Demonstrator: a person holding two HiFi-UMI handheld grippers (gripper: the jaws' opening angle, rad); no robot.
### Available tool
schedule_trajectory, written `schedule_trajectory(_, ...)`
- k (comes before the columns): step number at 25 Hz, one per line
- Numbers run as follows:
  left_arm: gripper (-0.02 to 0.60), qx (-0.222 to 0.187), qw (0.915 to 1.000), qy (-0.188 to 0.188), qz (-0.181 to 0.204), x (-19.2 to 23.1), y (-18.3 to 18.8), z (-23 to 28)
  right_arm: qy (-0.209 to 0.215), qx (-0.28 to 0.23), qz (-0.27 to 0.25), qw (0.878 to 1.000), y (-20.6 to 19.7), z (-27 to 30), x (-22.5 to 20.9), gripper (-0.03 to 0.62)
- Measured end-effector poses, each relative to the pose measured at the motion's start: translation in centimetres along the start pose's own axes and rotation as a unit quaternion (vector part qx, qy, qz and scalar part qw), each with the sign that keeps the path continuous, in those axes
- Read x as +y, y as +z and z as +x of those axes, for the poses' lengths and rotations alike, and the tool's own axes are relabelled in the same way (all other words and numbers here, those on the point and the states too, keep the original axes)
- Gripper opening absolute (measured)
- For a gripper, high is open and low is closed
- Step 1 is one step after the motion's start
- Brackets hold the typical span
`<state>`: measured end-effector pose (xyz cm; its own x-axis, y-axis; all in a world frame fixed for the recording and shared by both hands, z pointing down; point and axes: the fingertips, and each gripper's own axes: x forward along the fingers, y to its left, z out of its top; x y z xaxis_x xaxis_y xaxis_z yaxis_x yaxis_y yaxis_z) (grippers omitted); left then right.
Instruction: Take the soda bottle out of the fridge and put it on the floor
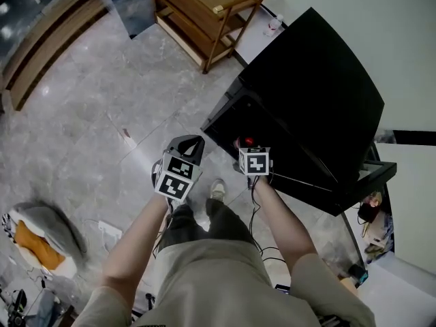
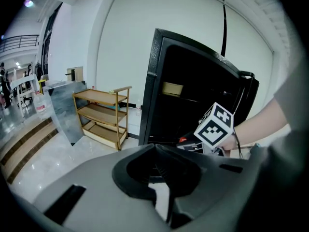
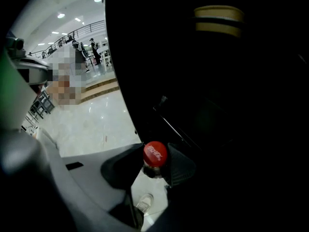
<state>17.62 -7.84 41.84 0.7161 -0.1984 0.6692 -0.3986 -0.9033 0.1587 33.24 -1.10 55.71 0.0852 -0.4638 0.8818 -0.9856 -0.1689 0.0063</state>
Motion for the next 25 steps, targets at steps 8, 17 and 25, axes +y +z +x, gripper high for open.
schedule_trajectory(8, 0.008, -0.007, 0.9998, 0.019, -0.005, 0.4, 0.5, -4.8, 0.052, -0.028, -0.051, 0.997, 3.4, -6.9, 3.0, 0.13)
schedule_trajectory(17, 0.007, -0.026, 0.9991, 0.031, -0.01, 0.4, 1.1, -11.1, 0.092, -0.061, -0.116, 0.987, 7.6, -14.7, 6.6, 0.13)
schedule_trajectory(25, 0.008, -0.034, 0.9978, 0.055, -0.016, 1.7, 0.3, -14.4, 0.099, -0.073, -0.156, 0.98, 9.1, -16.9, 9.4, 0.129)
